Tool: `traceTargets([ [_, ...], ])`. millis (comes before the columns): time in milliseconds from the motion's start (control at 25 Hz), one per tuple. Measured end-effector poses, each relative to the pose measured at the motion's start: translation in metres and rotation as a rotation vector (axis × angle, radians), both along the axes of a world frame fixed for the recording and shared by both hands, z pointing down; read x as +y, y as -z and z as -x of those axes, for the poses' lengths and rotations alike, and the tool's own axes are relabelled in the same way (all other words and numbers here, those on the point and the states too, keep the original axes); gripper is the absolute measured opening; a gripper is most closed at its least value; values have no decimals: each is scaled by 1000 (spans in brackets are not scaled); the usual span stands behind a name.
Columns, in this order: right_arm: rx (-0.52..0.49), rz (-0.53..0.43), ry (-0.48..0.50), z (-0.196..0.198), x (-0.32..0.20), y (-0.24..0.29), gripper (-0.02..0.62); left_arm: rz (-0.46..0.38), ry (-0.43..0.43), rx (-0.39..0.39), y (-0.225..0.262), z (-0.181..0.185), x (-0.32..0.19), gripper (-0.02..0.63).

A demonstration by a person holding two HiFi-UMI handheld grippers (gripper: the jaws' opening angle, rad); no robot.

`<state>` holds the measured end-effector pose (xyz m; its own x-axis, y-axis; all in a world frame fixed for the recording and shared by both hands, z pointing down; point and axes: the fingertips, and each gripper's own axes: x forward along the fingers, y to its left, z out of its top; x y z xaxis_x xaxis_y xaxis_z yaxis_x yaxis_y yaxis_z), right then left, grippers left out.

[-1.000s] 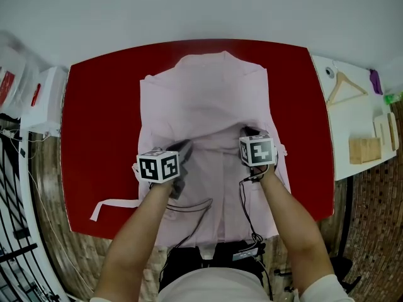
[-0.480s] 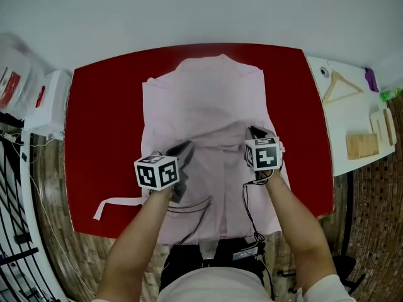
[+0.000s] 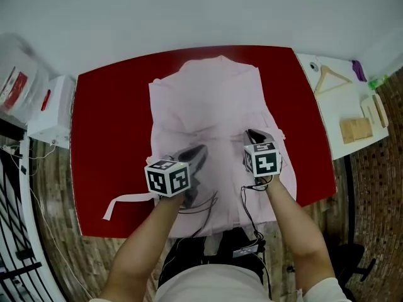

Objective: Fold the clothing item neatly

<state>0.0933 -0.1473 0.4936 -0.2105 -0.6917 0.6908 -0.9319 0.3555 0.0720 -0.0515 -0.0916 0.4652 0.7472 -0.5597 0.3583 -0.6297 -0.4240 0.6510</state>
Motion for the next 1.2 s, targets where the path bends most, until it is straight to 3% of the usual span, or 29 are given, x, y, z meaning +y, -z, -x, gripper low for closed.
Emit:
traceTargets([
  [280,-13,-8,44,18,41,15,35,-59,-24,42,36,-11,36,17],
  [760,-42,2,310,75,89,8,35,-52,192,-2,32,26,109,17],
  [1200,-46,16,452,147,135,10,37,-26,342,-9,21,99,169,17],
])
